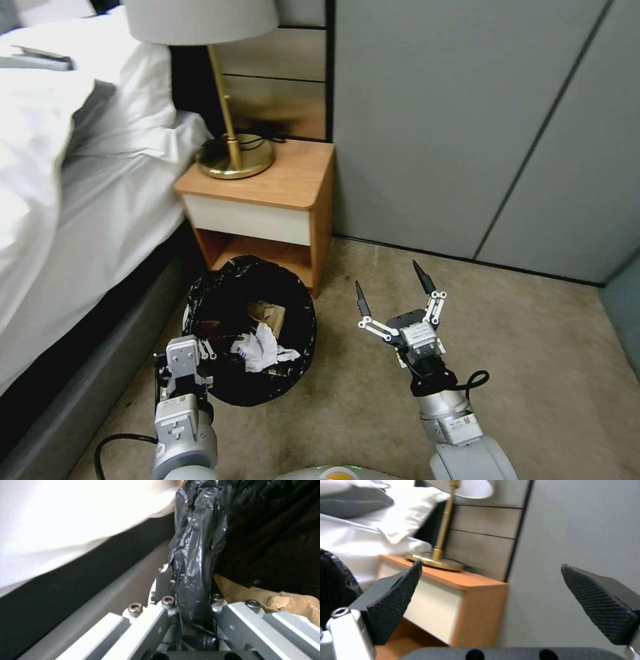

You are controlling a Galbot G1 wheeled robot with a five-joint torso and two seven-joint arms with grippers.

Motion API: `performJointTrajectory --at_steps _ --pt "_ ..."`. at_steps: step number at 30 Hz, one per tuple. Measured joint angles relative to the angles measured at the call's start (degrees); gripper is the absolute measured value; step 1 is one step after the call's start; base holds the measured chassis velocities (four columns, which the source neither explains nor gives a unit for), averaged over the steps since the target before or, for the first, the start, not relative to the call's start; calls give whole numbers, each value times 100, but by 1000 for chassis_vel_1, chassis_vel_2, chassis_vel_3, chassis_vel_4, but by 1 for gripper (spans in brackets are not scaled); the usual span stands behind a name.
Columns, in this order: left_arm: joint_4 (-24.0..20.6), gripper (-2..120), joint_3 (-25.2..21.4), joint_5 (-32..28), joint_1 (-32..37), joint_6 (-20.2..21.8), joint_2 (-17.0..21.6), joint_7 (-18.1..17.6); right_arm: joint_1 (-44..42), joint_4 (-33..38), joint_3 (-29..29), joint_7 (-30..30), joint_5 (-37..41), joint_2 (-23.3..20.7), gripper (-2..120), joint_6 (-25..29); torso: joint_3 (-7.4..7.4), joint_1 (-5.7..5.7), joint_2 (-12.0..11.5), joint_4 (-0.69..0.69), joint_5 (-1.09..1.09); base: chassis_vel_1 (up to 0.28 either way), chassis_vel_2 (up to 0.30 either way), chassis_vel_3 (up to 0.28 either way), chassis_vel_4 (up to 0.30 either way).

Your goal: Pick up the trash bin, then pick up the garbage from the floor and place it into the trash bin.

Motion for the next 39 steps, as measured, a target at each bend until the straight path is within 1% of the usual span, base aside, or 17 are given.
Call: performJointTrajectory --at_steps 7,15,20,29,39 --pt "-70 1 -10 1 37 0 18 -11 -34 3 -112 80 98 -9 100 39 0 0 0 0 0 125 119 127 122" --pt "-77 1 -4 -13 34 2 37 -33 14 10 -210 224 94 -48 100 -113 0 0 0 0 0 122 117 121 130" --pt "-152 1 5 -54 63 60 65 -67 57 -41 -256 95 -8 -44 100 -94 0 0 0 0 -1 130 125 130 123" --pt "-210 1 48 -83 134 233 86 -43 124 -100 -325 51 -42 -44 100 -97 0 0 0 0 0 120 125 134 131" --pt "-175 1 172 89 290 154 82 -2 131 -179 -377 -16 -101 -78 100 -80 0 0 0 -1 0 129 131 119 121"
